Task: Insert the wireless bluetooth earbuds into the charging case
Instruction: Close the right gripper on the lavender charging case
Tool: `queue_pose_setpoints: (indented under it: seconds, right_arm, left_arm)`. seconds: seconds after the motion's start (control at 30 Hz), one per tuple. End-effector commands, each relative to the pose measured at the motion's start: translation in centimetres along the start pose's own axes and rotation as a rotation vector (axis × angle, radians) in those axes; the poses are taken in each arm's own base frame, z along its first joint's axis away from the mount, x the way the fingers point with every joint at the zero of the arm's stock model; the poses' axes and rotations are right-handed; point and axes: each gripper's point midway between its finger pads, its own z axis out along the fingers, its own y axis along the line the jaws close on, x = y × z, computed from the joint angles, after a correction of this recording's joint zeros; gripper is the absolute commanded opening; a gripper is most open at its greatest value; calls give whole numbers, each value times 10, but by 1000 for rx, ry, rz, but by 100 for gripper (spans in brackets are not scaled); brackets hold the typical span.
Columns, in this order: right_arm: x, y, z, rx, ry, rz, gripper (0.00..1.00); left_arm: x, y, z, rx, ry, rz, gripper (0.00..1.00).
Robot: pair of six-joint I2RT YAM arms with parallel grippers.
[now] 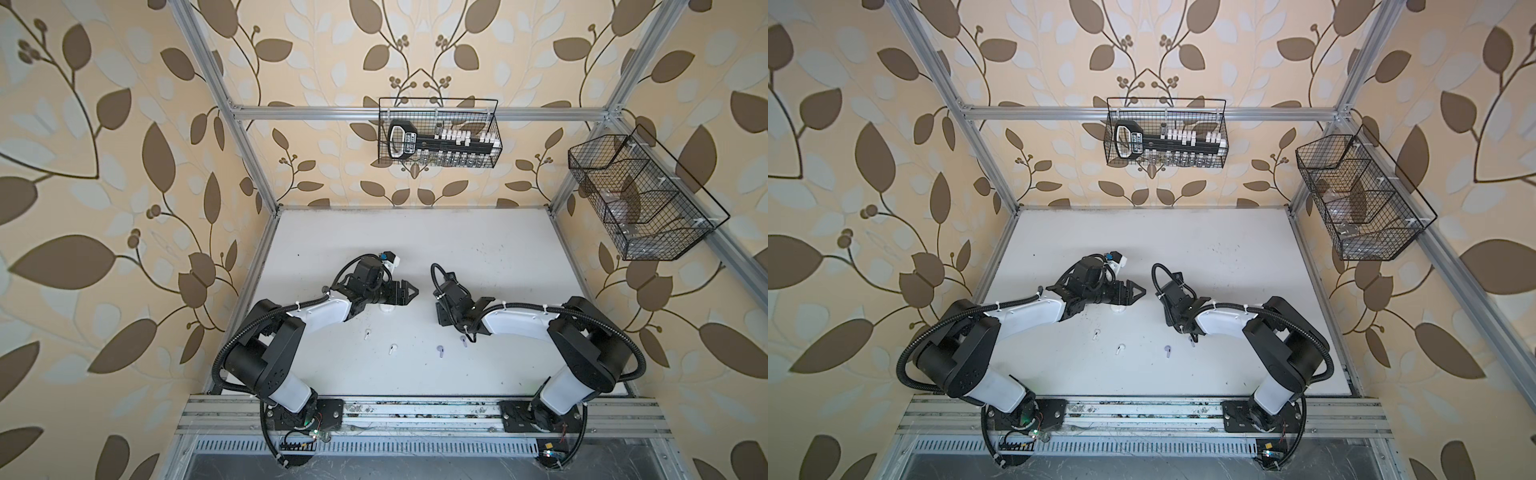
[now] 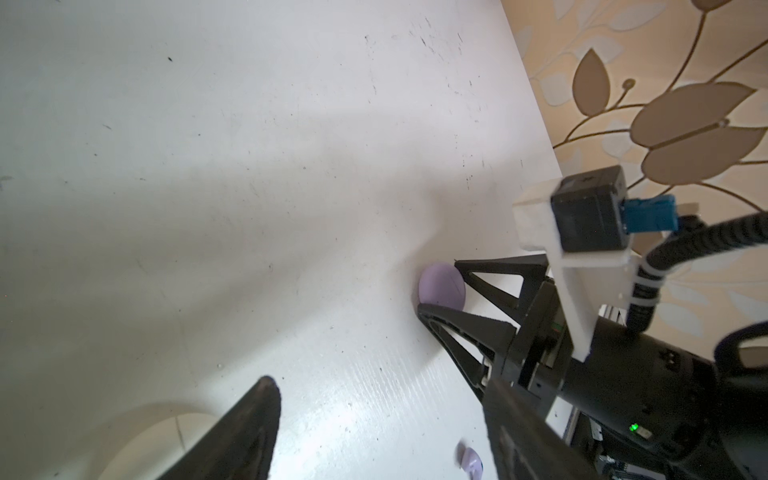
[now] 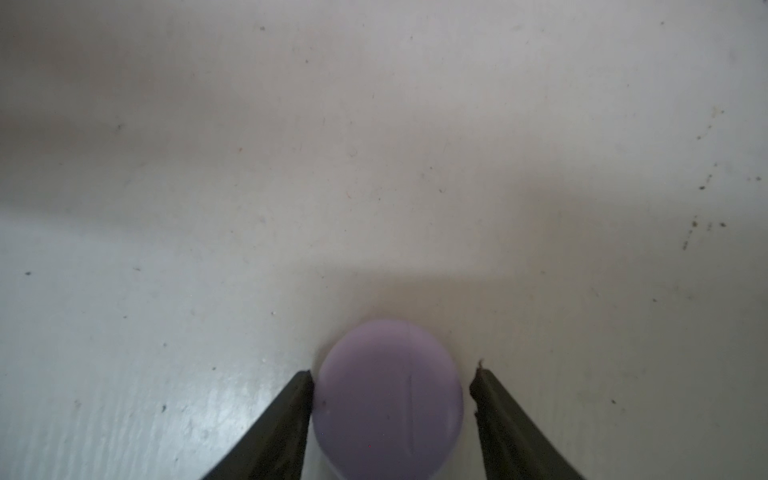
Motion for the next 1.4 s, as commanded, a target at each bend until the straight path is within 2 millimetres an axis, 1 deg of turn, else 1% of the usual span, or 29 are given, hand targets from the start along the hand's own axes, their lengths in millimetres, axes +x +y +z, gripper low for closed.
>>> queue_pose_setpoints:
  seconds: [0.0, 0.13, 0.27, 0.5, 0.93, 1.07, 1.13, 1.17, 1.27, 1.37]
  right_arm:
    - [-1, -1, 4, 15, 23, 14, 60]
    - [-1, 0, 6, 17, 34, 6, 57]
    - [2, -1, 8, 23, 40, 9, 53]
    - [3, -1, 6, 28, 43, 2, 56]
    - [8, -3, 6, 46, 60, -6, 56]
    - [8, -1, 5, 39, 59, -7, 49]
    - [7, 0, 4, 31, 56, -10, 40]
    - [8, 0, 4, 27, 55, -11, 38]
    - [6, 1, 0, 9, 40, -11, 32]
    - [3, 6, -9, -45, 0, -23, 31]
  left_arm:
    - [-16, -6, 2, 8, -31, 24, 79]
    - [-13, -3, 9, 9, -8, 6, 77]
    - [-13, -3, 9, 12, -7, 0, 76]
    - [-12, -2, 9, 1, 2, -4, 77]
    - [-14, -1, 8, -7, 4, -6, 77]
    - [-13, -2, 9, -3, 13, -8, 77]
    - [-12, -4, 10, 7, 21, -13, 77]
    - [-12, -5, 10, 13, 24, -13, 77]
    - [-10, -8, 12, 33, 41, -18, 77]
    - [-9, -12, 14, 59, 60, -26, 76]
